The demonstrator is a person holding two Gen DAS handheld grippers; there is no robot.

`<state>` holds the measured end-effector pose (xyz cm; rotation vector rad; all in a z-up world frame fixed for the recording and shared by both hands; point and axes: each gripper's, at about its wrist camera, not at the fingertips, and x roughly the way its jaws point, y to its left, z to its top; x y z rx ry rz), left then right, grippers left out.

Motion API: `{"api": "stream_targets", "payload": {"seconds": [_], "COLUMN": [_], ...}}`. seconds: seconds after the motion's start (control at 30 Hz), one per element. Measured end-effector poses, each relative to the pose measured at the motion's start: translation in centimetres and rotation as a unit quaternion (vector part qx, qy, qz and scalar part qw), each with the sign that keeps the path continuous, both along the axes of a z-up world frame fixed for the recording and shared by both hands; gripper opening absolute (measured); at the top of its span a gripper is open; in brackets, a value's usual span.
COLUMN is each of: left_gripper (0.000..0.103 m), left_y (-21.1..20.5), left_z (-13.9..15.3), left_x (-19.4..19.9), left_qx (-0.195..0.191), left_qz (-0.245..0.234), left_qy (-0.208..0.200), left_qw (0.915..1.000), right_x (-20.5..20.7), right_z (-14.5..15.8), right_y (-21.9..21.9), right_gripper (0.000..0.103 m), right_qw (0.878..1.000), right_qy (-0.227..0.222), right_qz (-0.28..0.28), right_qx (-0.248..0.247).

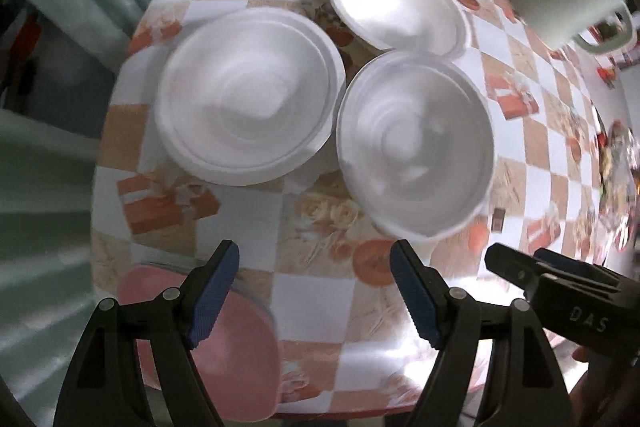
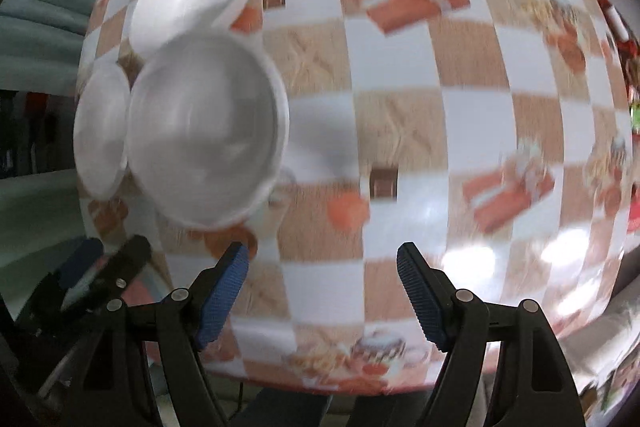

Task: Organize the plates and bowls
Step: 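Move the left tool to a white bowl and grasp its rim, then carry the white bowl beside the plate stack and open the left tool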

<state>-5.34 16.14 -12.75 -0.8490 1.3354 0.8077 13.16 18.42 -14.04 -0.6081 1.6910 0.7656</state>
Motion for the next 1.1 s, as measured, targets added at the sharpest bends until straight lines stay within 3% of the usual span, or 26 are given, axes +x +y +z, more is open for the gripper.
{"api": "stream_targets", "payload": {"seconds": [0.3,0.6,0.63,0.67,0.7,0.73,0.87,0.97,1.1], "left_gripper": [0.081,0.080,0.070,0.052,0.045,0.038,0.027,0.024,0.023], "left_y": [1.5,2.9,3.0,3.1,3.2,3.3,3.2,2.8,1.5], "left_z": [-3.1,-4.8,-5.0,-5.1,-5.5,-5.7,-5.7,-5.3,-5.0], "left_x": [1.0,2.3,2.5,2.4,2.6,2.6,3.5,4.7,5.7], "left_qx": [-0.033,-0.036,-0.035,-0.036,-0.043,-0.048,-0.039,-0.020,-0.013], "left_qz": [0.088,0.123,0.121,0.120,0.116,0.117,0.103,0.066,0.015], "left_qy": [0.001,0.004,0.006,0.008,0.012,0.009,0.004,0.011,0.020], "left_qw": [0.9956,0.9918,0.9920,0.9921,0.9922,0.9919,0.9939,0.9976,0.9996], "right_x": [1.6,1.1,1.0,0.7,0.4,0.3,-0.1,-0.4,-0.8], "right_z": [-2.2,-4.5,-4.8,-5.1,-5.5,-5.7,-6.6,-7.0,-7.2], "right_y": [4.1,7.8,8.0,8.3,8.7,8.8,9.3,9.1,7.0], "right_gripper": [0.078,0.078,0.077,0.077,0.073,0.062,0.031,0.019,0.019], "right_qw": [1.000,0.998,0.998,0.998,0.998,0.998,0.998,0.997,0.997], "right_qy": [-0.007,0.000,0.002,0.004,0.005,0.008,0.021,0.033,0.035], "right_qz": [0.027,0.057,0.060,0.061,0.061,0.061,0.057,0.061,0.063], "right_qx": [0.013,0.027,0.026,0.025,0.024,0.026,0.026,0.023,0.013]}}
